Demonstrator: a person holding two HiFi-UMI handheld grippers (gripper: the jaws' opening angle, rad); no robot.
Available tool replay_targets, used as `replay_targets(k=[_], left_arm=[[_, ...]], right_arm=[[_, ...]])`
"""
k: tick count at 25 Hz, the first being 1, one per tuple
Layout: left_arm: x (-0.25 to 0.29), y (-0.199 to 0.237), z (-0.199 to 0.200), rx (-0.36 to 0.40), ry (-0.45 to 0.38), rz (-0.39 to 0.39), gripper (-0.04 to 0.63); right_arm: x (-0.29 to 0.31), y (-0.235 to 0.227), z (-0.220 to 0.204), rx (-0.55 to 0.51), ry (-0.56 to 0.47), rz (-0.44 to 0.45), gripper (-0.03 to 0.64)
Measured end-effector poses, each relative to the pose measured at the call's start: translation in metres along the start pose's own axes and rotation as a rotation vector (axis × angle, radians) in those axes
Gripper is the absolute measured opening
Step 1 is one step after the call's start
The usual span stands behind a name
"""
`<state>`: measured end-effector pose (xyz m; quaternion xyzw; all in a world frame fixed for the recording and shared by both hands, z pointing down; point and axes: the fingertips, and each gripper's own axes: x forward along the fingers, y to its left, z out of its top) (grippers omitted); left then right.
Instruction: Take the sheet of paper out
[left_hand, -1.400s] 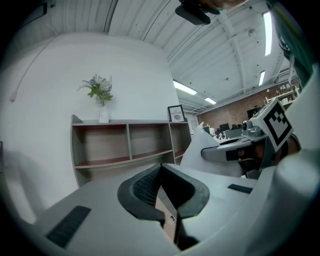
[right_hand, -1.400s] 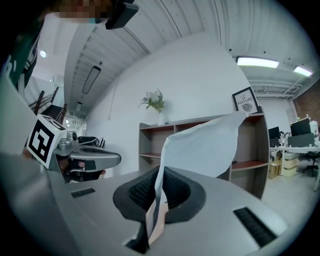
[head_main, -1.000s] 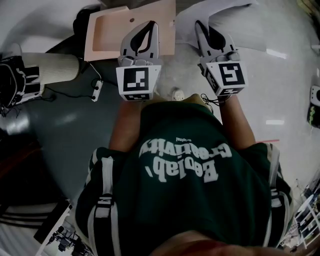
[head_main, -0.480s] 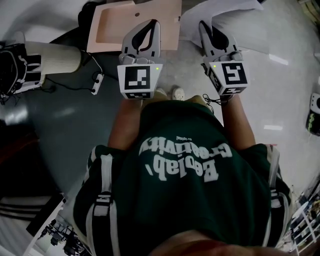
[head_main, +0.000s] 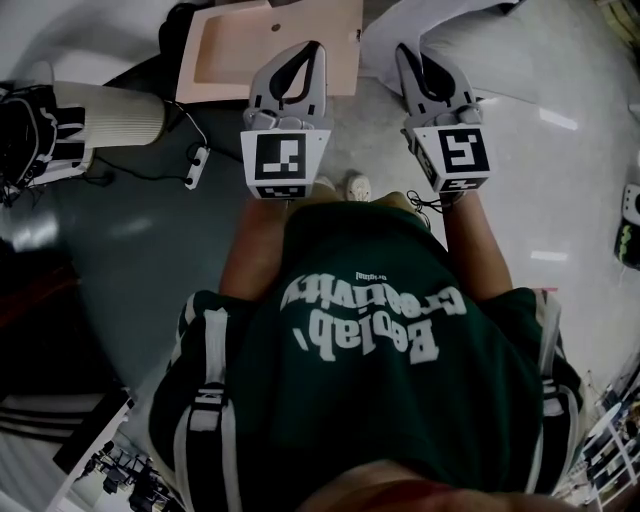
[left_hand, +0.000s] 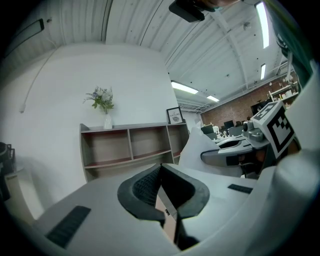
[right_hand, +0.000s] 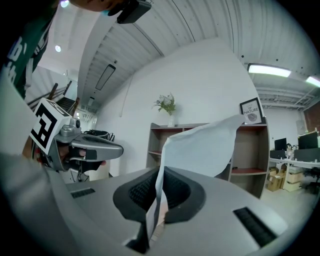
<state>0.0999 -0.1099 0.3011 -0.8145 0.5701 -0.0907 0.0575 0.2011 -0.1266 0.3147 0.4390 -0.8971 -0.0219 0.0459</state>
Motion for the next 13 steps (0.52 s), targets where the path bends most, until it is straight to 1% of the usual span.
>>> replay_targets(k=[5, 9, 13], left_arm=[[0.000, -0.005, -0.001, -0.002, -0.001, -0.003, 0.018], [0.002, -0.014, 0.000, -0.004, -0.003, -0.024, 0.018], [0.001, -0.017, -0.007, -0.004, 0.007, -0.031, 0.018]], right_arm=[[-0.011, -0.004, -0.002, -0.002, -0.004, -0.011, 0.037], [-0.016, -0.008, -0.005, 0.002, -0.001, -0.026, 0.037], [-0.018, -0.004, -0.012, 0.005, 0.010, -0.019, 0.037]])
